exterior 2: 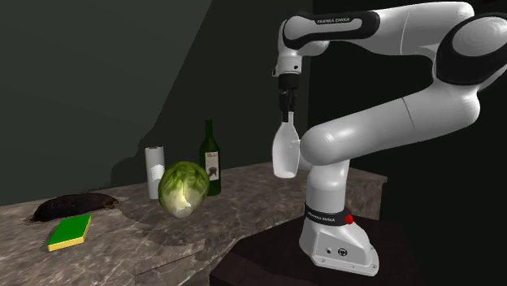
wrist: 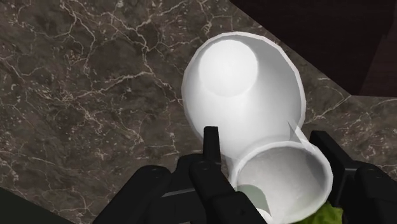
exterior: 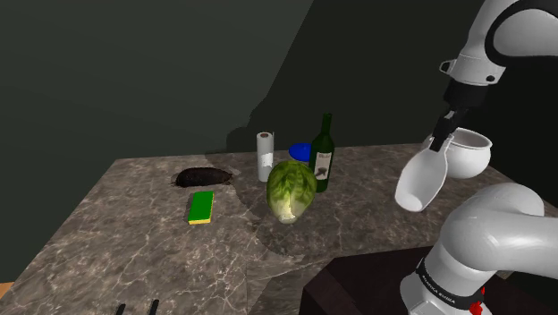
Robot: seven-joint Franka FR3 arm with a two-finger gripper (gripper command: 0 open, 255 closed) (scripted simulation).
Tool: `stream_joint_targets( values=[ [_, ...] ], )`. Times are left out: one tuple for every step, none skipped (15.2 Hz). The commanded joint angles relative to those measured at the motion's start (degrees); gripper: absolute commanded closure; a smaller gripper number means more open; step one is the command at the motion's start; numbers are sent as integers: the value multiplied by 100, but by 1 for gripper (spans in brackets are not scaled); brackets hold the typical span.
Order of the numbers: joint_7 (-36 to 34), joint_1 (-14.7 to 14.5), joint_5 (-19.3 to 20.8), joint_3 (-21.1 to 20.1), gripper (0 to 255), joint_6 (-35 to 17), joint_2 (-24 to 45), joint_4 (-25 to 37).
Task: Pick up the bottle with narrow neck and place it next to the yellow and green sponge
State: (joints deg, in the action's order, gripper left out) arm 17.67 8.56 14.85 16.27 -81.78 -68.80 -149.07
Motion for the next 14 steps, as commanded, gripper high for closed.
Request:
stream_joint_targets(
  values=[
    [-4, -33, -47, -42, 255, 99, 104, 204],
    [-2, -44, -65, -60, 255, 152, 142, 296],
    [1, -55, -82, -76, 255, 206, 181, 389],
    [3, -65, -99, -92, 255, 260, 220, 482],
    [6, -75, -115, -108, 255, 313, 260, 576],
    [8, -85, -131, -123, 255, 367, 301, 670],
    [11, -94, -147, -138, 255, 421, 342, 765],
    [14, -103, -162, -153, 255, 474, 384, 860],
    [18, -112, -177, -167, 255, 528, 427, 956],
    [21, -121, -191, -180, 255, 582, 470, 1053],
    [24, -129, -205, -193, 255, 635, 514, 1151],
    [28, -138, -219, -206, 255, 689, 558, 1249],
    [32, -146, -232, -218, 255, 743, 603, 1348],
    [35, -154, -245, -230, 255, 798, 648, 1447]
  ],
)
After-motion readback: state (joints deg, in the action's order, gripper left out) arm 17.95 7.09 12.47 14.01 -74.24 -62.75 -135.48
